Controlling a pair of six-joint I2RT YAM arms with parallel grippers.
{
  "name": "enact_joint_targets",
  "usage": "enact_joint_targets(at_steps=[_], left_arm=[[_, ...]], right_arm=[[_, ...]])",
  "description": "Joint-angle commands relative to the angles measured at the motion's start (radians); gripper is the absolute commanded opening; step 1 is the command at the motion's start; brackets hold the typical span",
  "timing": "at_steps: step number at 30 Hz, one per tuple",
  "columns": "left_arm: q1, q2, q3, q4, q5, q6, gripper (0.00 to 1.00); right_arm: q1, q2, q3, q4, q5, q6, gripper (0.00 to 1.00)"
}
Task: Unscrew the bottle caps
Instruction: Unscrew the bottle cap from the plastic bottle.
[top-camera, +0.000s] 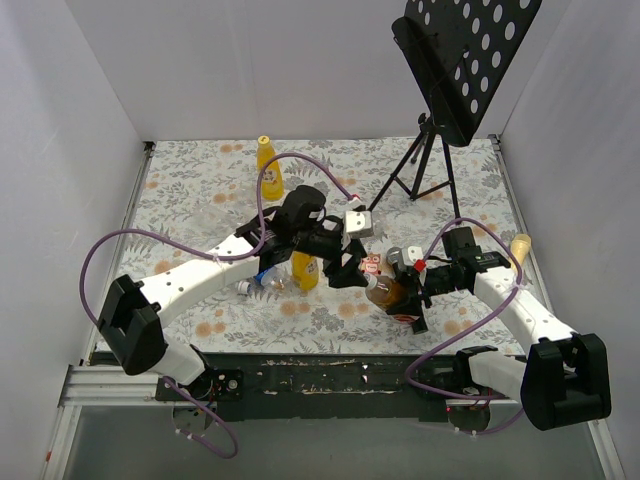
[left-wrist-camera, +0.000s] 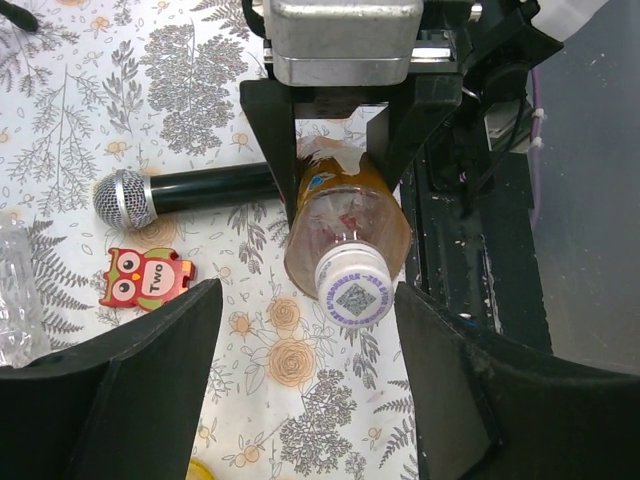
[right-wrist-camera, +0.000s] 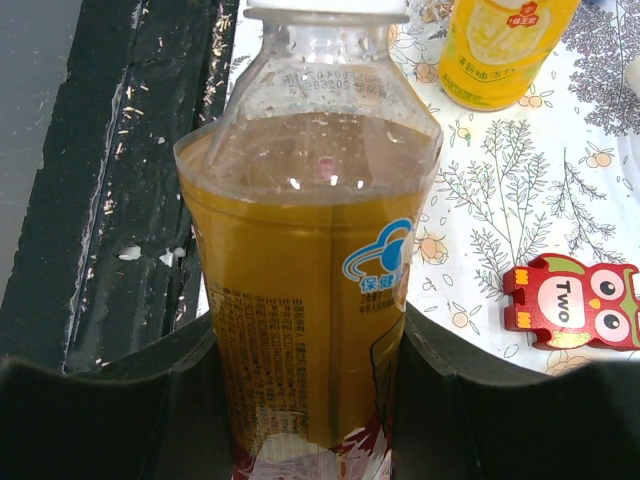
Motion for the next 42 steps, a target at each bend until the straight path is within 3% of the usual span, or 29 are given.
enact_joint_targets(at_steps=[1, 7, 16, 18, 22, 23, 24, 29, 32, 34, 38, 42], left_arm=[[-0.007, -0.011, 0.027, -0.006, 0.049, 0.015, 0.68], [-0.008, -0.011, 0.02, -0.011, 0.083, 0.007, 0.68], [-0.027, 0.027, 0.03, -0.015, 0.072, -0.006, 0.52], [-0.03, 0.033, 0.035, -0.023, 0.067, -0.006, 0.42], [-0.03, 0.038, 0.049, -0.029, 0.064, -0.028, 0.06], [-0.03, 0.038, 0.052, -0.028, 0.061, -0.046, 0.0], [-0.03, 0.036, 0.056, -0.025, 0.052, -0.069, 0.0], [-0.022, 0.015, 0.079, 0.003, -0.064, -0.346, 0.0], [-0.021, -0.043, 0.073, 0.032, -0.32, -0.777, 0.0], [-0.021, -0.069, 0.087, 0.003, -0.408, -0.949, 0.0], [-0.021, -0.051, 0.164, -0.1, -0.416, -1.083, 0.0], [-0.021, -0.036, 0.17, -0.103, -0.41, -1.099, 0.0]], right_arm=[[0.007, 0.007, 0.023, -0.005, -0.027, -0.009, 0.01], [0.008, 0.013, 0.026, -0.005, -0.027, -0.009, 0.01], [0.01, 0.015, 0.026, -0.001, -0.024, -0.001, 0.01], [0.008, 0.016, 0.027, -0.001, -0.022, 0.0, 0.01], [0.01, 0.02, 0.027, 0.0, -0.021, 0.0, 0.01], [0.008, 0.018, 0.027, 0.0, -0.021, 0.003, 0.01], [0.01, 0.021, 0.027, 0.001, -0.019, 0.002, 0.01], [0.01, 0.026, 0.026, 0.013, -0.005, 0.019, 0.01], [0.011, 0.026, 0.026, 0.016, -0.005, 0.022, 0.01], [0.011, 0.027, 0.026, 0.018, -0.007, 0.025, 0.01], [0.016, 0.033, 0.027, 0.018, -0.008, 0.028, 0.01], [0.018, 0.03, 0.027, 0.018, -0.004, 0.028, 0.01]])
